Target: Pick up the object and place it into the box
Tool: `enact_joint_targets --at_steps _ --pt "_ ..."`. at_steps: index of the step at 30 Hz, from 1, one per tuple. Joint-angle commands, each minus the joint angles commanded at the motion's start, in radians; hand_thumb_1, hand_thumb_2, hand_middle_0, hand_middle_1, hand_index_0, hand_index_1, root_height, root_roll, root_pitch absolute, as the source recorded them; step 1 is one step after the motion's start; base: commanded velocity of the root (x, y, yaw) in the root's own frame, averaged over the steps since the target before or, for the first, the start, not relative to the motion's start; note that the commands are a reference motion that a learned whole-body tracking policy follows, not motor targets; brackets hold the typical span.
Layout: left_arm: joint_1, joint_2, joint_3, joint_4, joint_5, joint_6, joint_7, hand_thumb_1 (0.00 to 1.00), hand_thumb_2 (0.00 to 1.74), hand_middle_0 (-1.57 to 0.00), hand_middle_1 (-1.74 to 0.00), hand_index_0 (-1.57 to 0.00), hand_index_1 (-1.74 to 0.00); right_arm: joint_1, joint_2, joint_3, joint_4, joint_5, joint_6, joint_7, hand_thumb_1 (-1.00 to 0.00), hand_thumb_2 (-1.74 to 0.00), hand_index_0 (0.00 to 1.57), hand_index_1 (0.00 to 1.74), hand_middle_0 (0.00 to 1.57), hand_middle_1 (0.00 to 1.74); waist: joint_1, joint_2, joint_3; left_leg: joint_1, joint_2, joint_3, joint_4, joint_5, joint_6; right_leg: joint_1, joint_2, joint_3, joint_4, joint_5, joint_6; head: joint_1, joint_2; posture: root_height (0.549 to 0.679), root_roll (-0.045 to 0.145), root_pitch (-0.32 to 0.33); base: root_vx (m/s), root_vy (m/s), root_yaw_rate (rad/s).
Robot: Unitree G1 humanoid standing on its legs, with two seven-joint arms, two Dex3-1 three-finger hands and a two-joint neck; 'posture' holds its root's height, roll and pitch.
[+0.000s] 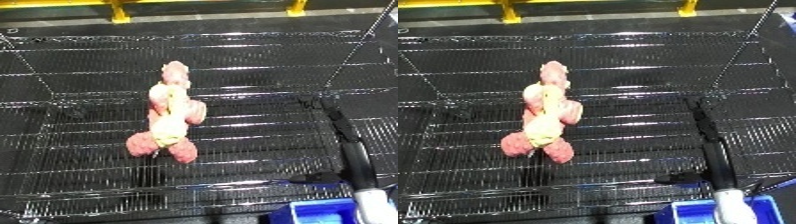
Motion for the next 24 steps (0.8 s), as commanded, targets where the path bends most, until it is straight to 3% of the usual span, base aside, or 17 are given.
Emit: enact_joint_targets --at_steps 13,19,24 --pt "0.023 0.003 -0.007 -0.007 -0.018 0.002 -0.006 1.0 1.74 -1.57 -1.74 -1.57 -1.74 -0.046 -0.046 0.052 -0.006 -0.022 0.014 0.022 0.0 0.0 0.0 0.0 0.0 0.0 0.019 0.004 0.004 -0.004 -0.004 -0.006 0.0 0.002 -0.0013 -0.002 -0.0052 -0.006 0.007 -0.004 0.0015 -0.003 -0.021 0.635 0.056 -0.198 0.01 0.009 0.029" --pt "0.036 0.02 -0.02 -0.011 -0.03 0.0 -0.012 1.0 1.74 -1.57 -1.74 -1.57 -1.74 -0.12 -0.116 0.111 -0.012 -0.038 0.023 0.043 0.0 0.0 0.0 0.0 0.0 0.0 0.038 0.004 0.007 -0.013 -0.01 -0.015 0.002 0.003 -0.0035 -0.006 -0.0099 -0.011 0.002 0.004 0.0031 0.01 -0.038 0.635 0.053 -0.194 0.009 0.016 0.053" --pt "0.035 0.041 -0.041 -0.011 -0.044 -0.009 -0.013 1.0 1.74 -1.57 -1.74 -1.57 -1.74 -0.258 -0.187 0.227 0.025 -0.07 0.029 0.06 0.0 0.0 0.0 0.0 0.0 0.0 0.065 0.005 0.012 -0.026 -0.015 -0.027 0.012 0.003 -0.0033 -0.01 -0.0151 -0.017 0.005 0.01 0.0049 0.023 -0.046 0.635 0.048 -0.19 0.006 0.018 0.067"
